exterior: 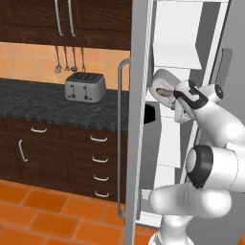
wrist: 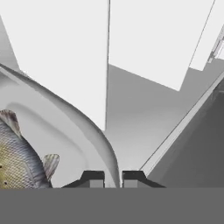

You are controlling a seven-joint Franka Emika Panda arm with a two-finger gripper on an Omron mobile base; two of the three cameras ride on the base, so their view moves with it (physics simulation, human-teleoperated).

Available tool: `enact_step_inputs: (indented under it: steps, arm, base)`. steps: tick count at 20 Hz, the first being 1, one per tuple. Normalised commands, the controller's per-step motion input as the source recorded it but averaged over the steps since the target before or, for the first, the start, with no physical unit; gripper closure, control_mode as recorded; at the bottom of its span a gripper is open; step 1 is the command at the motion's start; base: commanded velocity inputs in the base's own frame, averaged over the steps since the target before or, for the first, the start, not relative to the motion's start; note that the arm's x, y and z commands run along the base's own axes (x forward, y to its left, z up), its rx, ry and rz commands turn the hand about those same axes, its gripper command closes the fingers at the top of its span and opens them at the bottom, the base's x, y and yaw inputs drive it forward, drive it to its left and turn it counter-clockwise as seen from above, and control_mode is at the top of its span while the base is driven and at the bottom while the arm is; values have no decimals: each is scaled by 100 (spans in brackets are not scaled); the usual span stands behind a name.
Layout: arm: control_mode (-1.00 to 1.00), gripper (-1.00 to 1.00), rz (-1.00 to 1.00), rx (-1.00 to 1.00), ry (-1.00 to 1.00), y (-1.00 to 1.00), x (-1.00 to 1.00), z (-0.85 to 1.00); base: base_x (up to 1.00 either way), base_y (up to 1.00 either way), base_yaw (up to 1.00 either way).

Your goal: Take the meat container that has the fish and place it on the second highest rack of the freezer. Then take the vegetable container that has the broccoli and cucumber and place it on the highest rack of the freezer.

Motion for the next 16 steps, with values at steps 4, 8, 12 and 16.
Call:
enact_step_inputs:
  steps: [4, 8, 12, 16]
  arm:
    - [-100, 100, 0, 0, 0, -12, 12, -10]
    - [-100, 100, -2, 0, 0, -3, 3, -8]
    - [-100, 100, -6, -2, 3, -2, 13, -5]
    - [-100, 100, -10, -16, 2, 0, -2, -3]
  base:
    - [0, 0, 0]
    - [0, 0, 0]
    - [0, 0, 0]
    - [0, 0, 0]
